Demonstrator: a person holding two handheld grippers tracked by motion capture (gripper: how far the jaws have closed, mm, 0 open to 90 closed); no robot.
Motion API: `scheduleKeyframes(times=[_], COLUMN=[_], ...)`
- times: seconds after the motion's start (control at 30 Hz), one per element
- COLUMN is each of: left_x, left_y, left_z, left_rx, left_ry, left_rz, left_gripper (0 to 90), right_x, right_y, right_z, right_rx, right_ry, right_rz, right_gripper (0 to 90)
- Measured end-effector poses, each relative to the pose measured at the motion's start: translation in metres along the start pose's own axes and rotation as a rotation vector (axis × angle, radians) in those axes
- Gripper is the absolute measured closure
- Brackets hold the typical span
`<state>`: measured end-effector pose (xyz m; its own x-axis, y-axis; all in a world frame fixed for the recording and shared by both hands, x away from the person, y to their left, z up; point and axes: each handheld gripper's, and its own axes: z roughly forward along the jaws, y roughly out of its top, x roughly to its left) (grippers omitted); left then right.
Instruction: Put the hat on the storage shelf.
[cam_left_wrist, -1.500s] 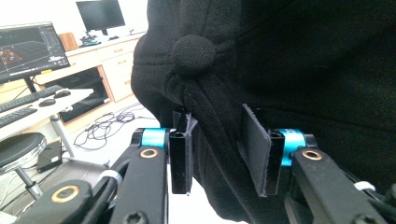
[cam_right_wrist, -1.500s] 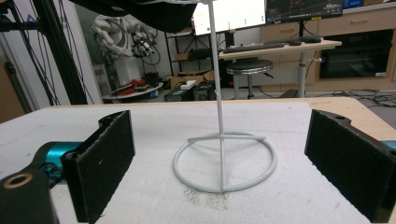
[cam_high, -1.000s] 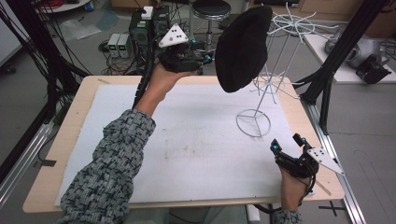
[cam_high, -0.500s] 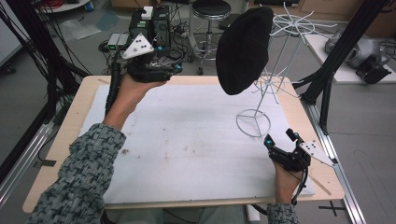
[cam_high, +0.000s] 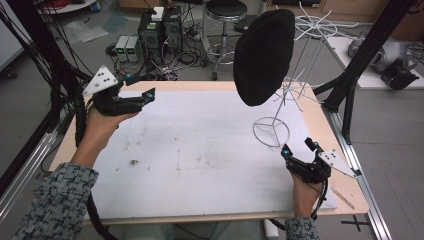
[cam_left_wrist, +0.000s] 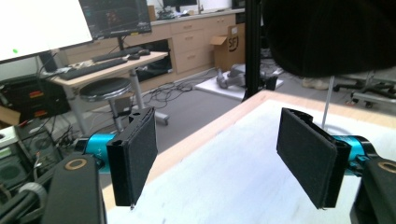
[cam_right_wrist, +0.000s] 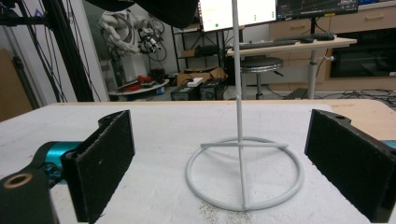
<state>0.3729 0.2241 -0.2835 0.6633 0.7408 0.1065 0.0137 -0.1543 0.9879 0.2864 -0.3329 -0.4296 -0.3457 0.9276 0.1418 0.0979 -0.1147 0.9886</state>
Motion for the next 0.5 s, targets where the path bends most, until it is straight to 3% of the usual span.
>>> scheduleKeyframes(times=[0.17, 0.5], left_x=[0.003, 0.006], left_y=[-0.023, -0.067], left_z=[-0.024, -0.060], left_rx=[0.030, 0.063], left_ry=[0.034, 0.094], left_rz=[0.009, -0.028], left_gripper=[28.4, 27.2], right_x=[0.001, 0.001], right_y=[0.000, -0.001], right_z=[0.000, 0.002], right_rx=[0.006, 0.019], right_ry=[0.001, 0.000], right_rz=[-0.003, -0.010], right_gripper=[7.4, 7.4])
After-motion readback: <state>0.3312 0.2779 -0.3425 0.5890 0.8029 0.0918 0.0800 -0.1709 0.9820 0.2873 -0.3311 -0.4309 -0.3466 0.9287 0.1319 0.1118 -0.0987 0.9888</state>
